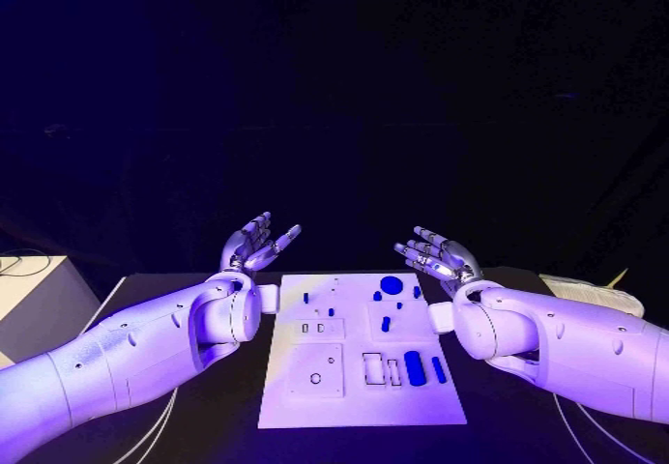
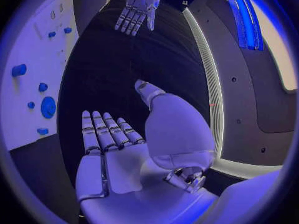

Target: Assemble the parts on the task board

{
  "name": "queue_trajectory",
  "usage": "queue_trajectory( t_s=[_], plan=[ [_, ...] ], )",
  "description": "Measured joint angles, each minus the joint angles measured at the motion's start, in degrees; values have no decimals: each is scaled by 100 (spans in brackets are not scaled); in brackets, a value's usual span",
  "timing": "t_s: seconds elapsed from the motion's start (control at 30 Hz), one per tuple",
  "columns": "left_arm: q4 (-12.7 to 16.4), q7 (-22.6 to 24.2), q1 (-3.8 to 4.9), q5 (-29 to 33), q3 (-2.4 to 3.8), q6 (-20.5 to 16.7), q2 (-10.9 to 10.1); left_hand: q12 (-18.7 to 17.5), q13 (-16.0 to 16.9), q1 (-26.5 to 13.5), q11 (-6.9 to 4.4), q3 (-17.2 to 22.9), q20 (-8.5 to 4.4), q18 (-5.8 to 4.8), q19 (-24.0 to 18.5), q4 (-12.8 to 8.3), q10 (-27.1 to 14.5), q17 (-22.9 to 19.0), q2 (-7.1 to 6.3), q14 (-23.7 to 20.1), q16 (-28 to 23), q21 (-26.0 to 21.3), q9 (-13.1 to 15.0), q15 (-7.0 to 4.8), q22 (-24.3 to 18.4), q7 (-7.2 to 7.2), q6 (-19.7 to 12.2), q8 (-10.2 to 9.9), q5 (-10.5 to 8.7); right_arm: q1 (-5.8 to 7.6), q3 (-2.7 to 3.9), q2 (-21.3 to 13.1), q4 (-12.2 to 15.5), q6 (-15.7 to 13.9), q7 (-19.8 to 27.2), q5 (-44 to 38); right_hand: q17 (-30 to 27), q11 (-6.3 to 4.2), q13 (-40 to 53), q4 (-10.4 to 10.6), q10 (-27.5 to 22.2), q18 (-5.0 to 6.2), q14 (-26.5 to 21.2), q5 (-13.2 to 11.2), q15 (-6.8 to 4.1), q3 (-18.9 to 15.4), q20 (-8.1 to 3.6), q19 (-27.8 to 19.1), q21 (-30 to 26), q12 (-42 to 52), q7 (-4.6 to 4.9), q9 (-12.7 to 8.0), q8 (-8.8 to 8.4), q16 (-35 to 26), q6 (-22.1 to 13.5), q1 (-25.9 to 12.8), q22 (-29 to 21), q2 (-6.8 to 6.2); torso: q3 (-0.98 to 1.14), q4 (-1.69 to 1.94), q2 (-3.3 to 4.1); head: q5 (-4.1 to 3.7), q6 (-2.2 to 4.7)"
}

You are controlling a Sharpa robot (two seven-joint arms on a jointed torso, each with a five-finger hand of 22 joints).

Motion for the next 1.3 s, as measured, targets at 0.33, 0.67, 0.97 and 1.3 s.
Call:
queue_trajectory(
  t_s=[0.33,0.67,0.97,1.3],
  plan=[
    [3,-52,-12,-139,38,545,-90,144,78,319,190,353,69,216,760,61,953,174,295,883,257,275,192,161,115,50,750,253,-38,216,-162,60,-445,819,-356,-626,112,-41,60,-241,803,183,912,-81,-61,142,22,602,118,113,61,142,223,189,895,524,60,-47,1,0,23,-8,-40],
    [583,-105,-20,-332,84,913,-595,315,185,426,186,949,12,622,2851,26,3321,585,513,3174,871,987,548,-114,305,242,2483,784,-116,477,-141,-9,-767,822,-475,-3044,399,-406,140,-517,3152,444,3194,-235,-547,587,-174,2708,648,266,315,435,721,772,2993,804,198,-240,-17,58,242,-131,-89],
    [1262,-156,-17,-407,259,1078,-1015,314,208,426,41,1359,-173,712,3905,3,4341,957,513,4326,1330,1426,609,-375,397,390,3175,933,-138,734,-120,-17,-846,814,-802,-4811,916,-751,158,-656,4374,530,5052,-178,-1117,704,-760,4315,1655,258,381,510,841,1500,3869,903,635,-341,-62,186,465,-274,-34],
    [1887,-193,-19,-427,381,1193,-1376,244,208,391,1,1605,-329,710,4511,-26,4598,1299,360,4592,1603,1819,579,-464,531,439,3386,944,-159,851,-103,7,-725,1032,-1750,-6725,3806,-1056,248,-574,5046,477,6121,22,-1462,928,-1146,5670,4008,218,135,663,839,4884,4306,610,2661,-634,-115,318,724,-443,39]
  ],
)
